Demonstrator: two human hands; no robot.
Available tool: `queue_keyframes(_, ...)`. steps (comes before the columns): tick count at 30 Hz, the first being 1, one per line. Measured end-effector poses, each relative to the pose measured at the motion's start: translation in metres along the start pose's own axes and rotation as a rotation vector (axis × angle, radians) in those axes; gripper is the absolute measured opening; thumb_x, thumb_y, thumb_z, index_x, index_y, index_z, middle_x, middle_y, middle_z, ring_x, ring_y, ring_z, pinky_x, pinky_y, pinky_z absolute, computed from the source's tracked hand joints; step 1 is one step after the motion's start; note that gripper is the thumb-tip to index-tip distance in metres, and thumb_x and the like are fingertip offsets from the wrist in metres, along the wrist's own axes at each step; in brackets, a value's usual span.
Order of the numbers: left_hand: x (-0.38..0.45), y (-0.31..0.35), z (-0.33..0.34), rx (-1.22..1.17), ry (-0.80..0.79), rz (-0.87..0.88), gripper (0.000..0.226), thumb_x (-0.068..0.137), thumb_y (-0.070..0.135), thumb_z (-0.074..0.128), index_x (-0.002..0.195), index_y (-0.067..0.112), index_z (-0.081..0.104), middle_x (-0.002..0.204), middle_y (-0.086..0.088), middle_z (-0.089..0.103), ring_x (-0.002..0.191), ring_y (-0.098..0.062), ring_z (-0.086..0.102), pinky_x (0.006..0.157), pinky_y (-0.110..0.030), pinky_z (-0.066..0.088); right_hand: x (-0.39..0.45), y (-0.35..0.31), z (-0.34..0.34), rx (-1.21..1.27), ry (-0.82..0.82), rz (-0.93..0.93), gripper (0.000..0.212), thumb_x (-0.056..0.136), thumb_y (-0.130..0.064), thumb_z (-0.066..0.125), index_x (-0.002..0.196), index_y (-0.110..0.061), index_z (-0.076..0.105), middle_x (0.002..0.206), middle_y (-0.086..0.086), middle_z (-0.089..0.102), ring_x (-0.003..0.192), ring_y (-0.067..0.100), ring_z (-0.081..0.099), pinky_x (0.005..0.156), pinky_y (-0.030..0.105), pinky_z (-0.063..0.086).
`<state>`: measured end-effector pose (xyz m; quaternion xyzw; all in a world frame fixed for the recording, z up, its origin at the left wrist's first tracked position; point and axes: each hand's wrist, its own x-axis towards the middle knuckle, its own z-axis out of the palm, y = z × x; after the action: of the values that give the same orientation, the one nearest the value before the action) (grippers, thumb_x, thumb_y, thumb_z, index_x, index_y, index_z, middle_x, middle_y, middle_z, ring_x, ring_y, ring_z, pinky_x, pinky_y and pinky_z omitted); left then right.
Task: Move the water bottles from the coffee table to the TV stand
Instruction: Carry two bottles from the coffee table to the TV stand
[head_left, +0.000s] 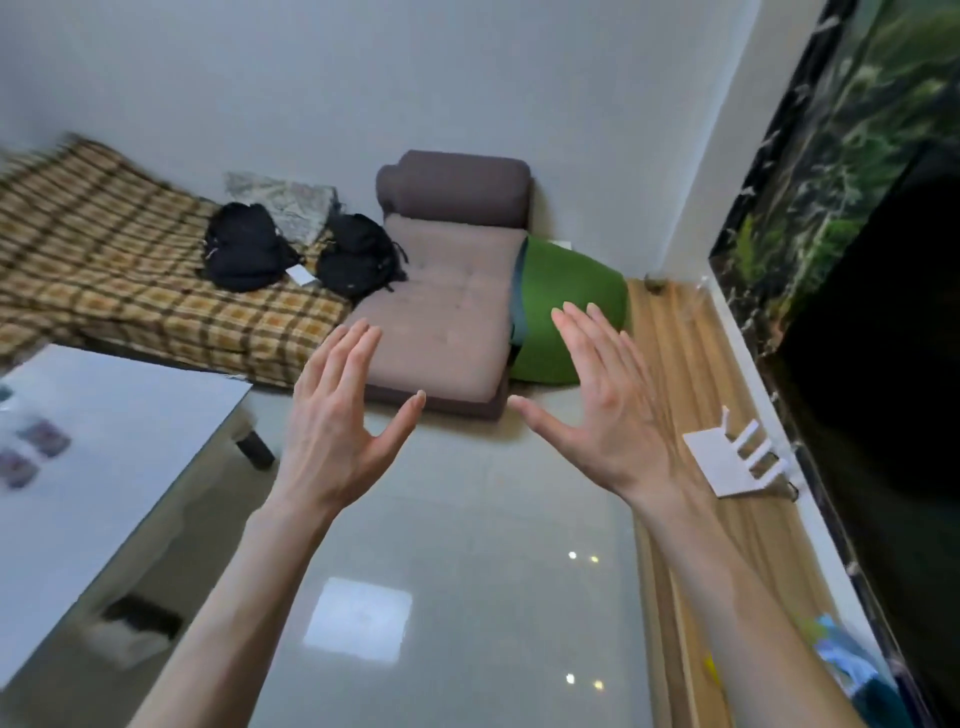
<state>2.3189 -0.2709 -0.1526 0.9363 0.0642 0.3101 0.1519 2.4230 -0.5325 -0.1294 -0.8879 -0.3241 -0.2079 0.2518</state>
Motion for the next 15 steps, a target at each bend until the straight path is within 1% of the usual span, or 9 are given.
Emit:
queue_keyframes(4,0.002,-0.065,-0.028,0.093,0.045,-0.126,0.079,0.096,0.065,0.052,0.159,0.02,0.035,0.166,-0.002,0.038,0.157,-0.024,0.029,0.125,-0.051,0.033,0.056,-0.048,0.053,0.064,-0.04,-0.122,0.09,0.09,-0.073,0.054,0.159,-0.019,0.03,0.167,-0.004,0.03,0.158,0.013,0.016,0.127,0.042,0.019)
queue_keyframes(6,0.003,-0.091,-0.038,0.131,0.064,-0.184,0.08,0.096,0.067,0.049,0.159,0.02,0.035,0.166,-0.003,0.038,0.157,-0.025,0.029,0.125,-0.052,0.032,0.08,-0.068,0.076,0.089,-0.062,-0.186,0.09,0.091,-0.073,0.052,0.159,-0.019,0.03,0.166,-0.003,0.031,0.158,0.014,0.017,0.127,0.044,0.02)
queue_keyframes(10,0.006,-0.142,-0.056,0.197,0.091,-0.293,0.08,0.095,0.067,0.047,0.158,0.019,0.036,0.166,-0.003,0.038,0.157,-0.024,0.029,0.127,-0.047,0.029,0.129,-0.109,0.126,0.159,-0.111,-0.29,0.088,0.092,-0.074,0.048,0.159,-0.02,0.029,0.167,-0.002,0.031,0.158,0.013,0.016,0.128,0.046,0.019)
queue_keyframes(12,0.011,-0.169,-0.063,0.238,0.101,-0.343,0.08,0.095,0.068,0.046,0.158,0.019,0.036,0.166,-0.003,0.039,0.157,-0.024,0.029,0.128,-0.047,0.028,0.157,-0.129,0.154,0.196,-0.13,-0.339,0.088,0.093,-0.075,0.044,0.159,-0.019,0.029,0.166,-0.001,0.031,0.157,0.014,0.017,0.128,0.046,0.02)
queue_keyframes(15,0.022,-0.212,-0.069,0.3,0.119,-0.405,0.079,0.095,0.065,0.05,0.158,0.019,0.037,0.166,-0.002,0.039,0.157,-0.024,0.03,0.128,-0.048,0.028,0.2,-0.155,0.198,0.258,-0.145,-0.407,0.088,0.093,-0.077,0.041,0.158,-0.018,0.031,0.165,0.0,0.033,0.157,0.016,0.02,0.126,0.049,0.023)
